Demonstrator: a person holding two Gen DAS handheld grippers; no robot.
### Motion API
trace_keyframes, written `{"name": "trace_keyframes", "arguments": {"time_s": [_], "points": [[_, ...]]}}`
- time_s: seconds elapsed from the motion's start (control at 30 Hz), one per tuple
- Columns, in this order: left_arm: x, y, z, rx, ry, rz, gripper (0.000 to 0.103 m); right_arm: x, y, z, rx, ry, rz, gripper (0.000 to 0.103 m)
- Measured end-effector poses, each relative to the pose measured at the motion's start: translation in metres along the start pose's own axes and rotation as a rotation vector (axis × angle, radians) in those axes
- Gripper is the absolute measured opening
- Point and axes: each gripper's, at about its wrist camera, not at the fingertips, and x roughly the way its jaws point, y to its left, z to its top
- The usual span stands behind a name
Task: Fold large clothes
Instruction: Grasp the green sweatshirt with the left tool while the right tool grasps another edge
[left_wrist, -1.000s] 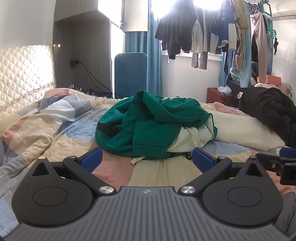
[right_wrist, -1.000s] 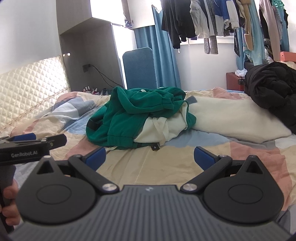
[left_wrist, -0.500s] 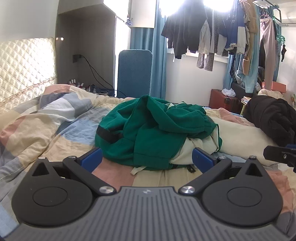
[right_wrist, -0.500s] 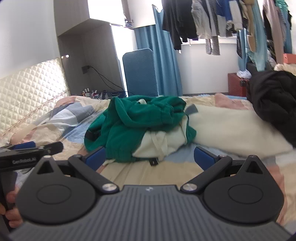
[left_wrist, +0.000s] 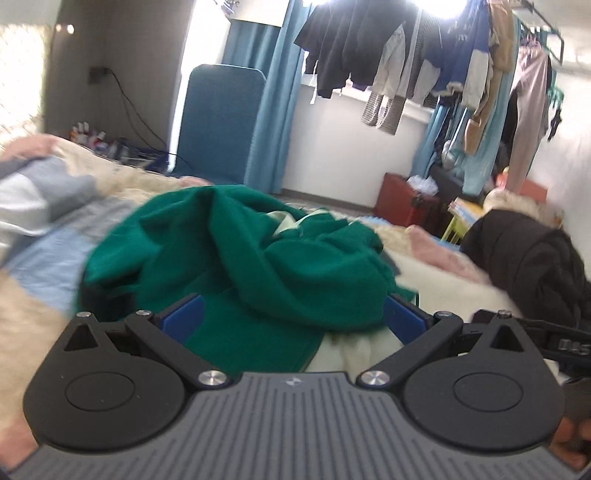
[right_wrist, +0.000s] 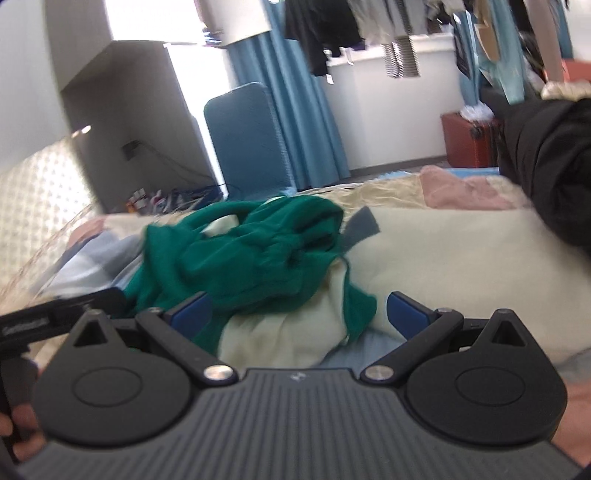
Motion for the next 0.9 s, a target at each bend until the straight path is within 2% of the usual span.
{"name": "trace_keyframes", "arguments": {"time_s": [0.13,0.17,0.27,0.33,0.47,0.53,0.6,0.67,0.7,0.77,0.9], "points": [[0.064,0.016,0.002,-0.113,0.025,-0.042,0.103,0.058,-0.028,0.012,0.093,-0.01,-0.028,0.091],[0.078,0.022,0.001,-0.146,0.034,-0.05,0.103,0.071,-0.034,0.014,0.115,-0.008,-0.034,0.082],[0.118,0.037,-0.003,-0.235,0.067,-0.08,0.102,0.111,-0.048,0.018,0.177,0.031,-0.022,0.066],[0.139,0.047,-0.005,-0.291,0.093,-0.111,0.098,0.133,-0.05,0.018,0.191,0.069,-0.003,0.063],[0.161,0.064,-0.001,-0.372,0.077,-0.197,0.082,0.162,-0.044,0.012,0.21,0.14,0.07,0.063],[0.165,0.075,0.004,-0.421,0.086,-0.225,0.069,0.165,-0.04,0.012,0.21,0.144,0.09,0.057],[0.17,0.087,0.011,-0.482,0.118,-0.233,0.045,0.162,-0.035,0.013,0.189,0.152,0.097,0.044],[0.164,0.094,0.019,-0.52,0.134,-0.255,0.031,0.154,-0.026,0.014,0.147,0.153,0.097,0.025],[0.159,0.098,0.023,-0.528,0.129,-0.264,0.025,0.148,-0.022,0.015,0.123,0.145,0.086,0.024],[0.145,0.103,0.028,-0.53,0.108,-0.267,0.021,0.132,-0.01,0.013,0.081,0.121,0.075,0.018],[0.106,0.112,0.04,-0.518,0.04,-0.282,0.018,0.095,0.007,0.009,0.026,0.068,0.111,0.015]]}}
